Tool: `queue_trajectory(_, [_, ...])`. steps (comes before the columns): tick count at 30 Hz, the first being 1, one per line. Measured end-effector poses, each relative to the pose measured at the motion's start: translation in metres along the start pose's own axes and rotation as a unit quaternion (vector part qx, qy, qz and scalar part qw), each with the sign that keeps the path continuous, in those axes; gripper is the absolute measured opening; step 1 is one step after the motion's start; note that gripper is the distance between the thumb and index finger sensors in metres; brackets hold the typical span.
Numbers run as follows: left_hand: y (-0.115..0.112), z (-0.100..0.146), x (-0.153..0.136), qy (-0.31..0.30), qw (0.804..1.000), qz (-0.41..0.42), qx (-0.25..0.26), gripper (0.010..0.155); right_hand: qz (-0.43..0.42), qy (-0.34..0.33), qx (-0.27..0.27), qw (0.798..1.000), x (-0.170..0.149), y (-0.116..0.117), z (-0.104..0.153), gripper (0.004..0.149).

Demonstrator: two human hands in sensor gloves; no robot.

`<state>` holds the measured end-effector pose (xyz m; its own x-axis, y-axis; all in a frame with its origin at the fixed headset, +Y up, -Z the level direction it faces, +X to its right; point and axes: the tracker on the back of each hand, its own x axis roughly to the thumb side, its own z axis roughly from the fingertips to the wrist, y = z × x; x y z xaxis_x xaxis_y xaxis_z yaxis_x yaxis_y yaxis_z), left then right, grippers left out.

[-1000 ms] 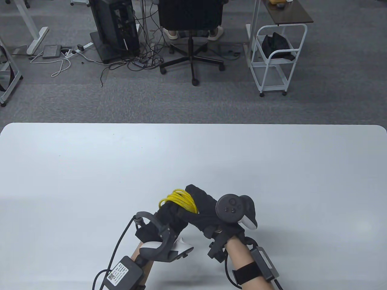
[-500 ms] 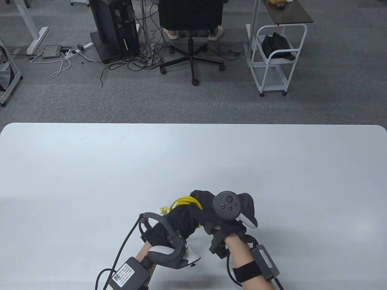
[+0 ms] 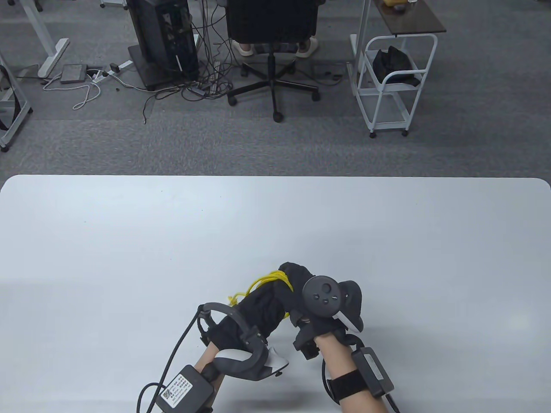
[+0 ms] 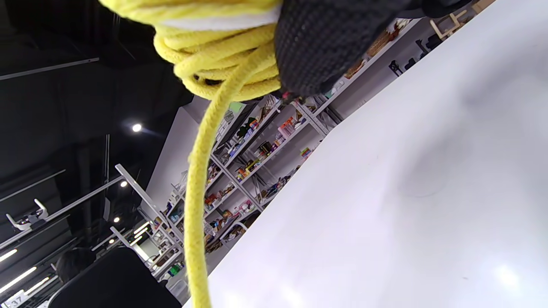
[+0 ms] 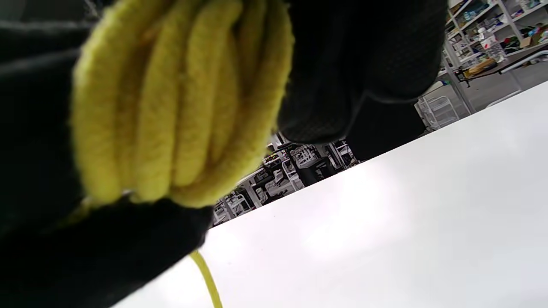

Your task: Coil the rope

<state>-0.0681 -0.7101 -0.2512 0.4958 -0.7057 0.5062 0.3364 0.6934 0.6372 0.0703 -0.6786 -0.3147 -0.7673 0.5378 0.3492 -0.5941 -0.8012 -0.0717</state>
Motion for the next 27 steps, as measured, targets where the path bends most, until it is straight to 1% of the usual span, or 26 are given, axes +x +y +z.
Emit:
queue_trajectory(2, [0.001, -0.001, -0.001, 0.007, 1.000, -0.002, -0.005, 0.057, -0.003, 0.002, -0.018, 1.000, -0.003, -0.001, 0.000, 0.047])
queue_trajectory(5, [0.001, -0.002, -0.002, 0.018, 1.000, -0.001, -0.011, 0.057, -0.019, 0.006, -0.032, 0.999, -0.007, -0.001, 0.000, 0.047])
queue_trajectory(9, [0.002, -0.002, -0.003, 0.024, 0.999, -0.007, -0.020, 0.060, -0.018, 0.010, -0.053, 0.998, -0.007, 0.000, 0.001, 0.047])
queue_trajectory(13, [0.001, -0.002, -0.004, 0.025, 1.000, -0.004, -0.019, 0.059, -0.061, 0.037, -0.044, 0.997, -0.013, 0.003, 0.000, 0.047])
queue_trajectory(17, [0.000, -0.002, -0.004, 0.026, 1.000, -0.002, -0.013, 0.058, -0.112, 0.074, -0.035, 0.990, -0.021, 0.004, -0.001, 0.046])
queue_trajectory(20, [-0.002, -0.002, -0.002, 0.021, 1.000, -0.002, -0.015, 0.059, -0.148, 0.102, -0.006, 0.984, -0.030, 0.005, -0.002, 0.046])
queue_trajectory(21, [-0.003, -0.002, -0.002, 0.020, 1.000, -0.005, -0.015, 0.059, -0.158, 0.108, -0.005, 0.982, -0.032, 0.006, -0.002, 0.046])
queue_trajectory(22, [-0.003, -0.001, -0.002, 0.019, 1.000, -0.008, -0.014, 0.060, -0.164, 0.119, -0.010, 0.979, -0.035, 0.005, -0.002, 0.046])
queue_trajectory(24, [0.000, 0.002, -0.004, 0.019, 1.000, -0.010, 0.003, 0.061, -0.134, 0.140, -0.034, 0.980, -0.045, 0.000, -0.001, 0.047])
queue_trajectory(25, [0.003, 0.005, -0.008, 0.032, 0.999, 0.001, 0.006, 0.059, -0.119, 0.149, -0.043, 0.981, -0.054, -0.004, 0.000, 0.047])
queue_trajectory(27, [0.001, 0.010, -0.015, 0.059, 0.998, 0.032, 0.005, 0.060, -0.130, 0.169, -0.046, 0.976, -0.071, -0.009, 0.003, 0.047])
